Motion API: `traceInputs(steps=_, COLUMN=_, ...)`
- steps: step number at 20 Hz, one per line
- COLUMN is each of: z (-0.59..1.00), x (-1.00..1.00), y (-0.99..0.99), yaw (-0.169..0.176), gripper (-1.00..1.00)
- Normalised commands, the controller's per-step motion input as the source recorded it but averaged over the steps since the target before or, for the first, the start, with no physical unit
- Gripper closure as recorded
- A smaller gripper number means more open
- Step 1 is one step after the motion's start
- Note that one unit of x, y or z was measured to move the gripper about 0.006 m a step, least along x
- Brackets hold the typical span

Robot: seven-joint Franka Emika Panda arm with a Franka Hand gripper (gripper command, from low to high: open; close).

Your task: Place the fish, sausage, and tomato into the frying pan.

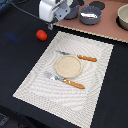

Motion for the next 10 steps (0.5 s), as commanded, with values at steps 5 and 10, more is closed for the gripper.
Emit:
traceInputs(steps=5, z=-0.36, x=-0.85, y=-0.28, yaw=-0.082, gripper=-1.0)
traceInputs(steps=10, z=-0.29, x=-0.47, y=-0.11, yaw=-0.033, gripper=-1.0)
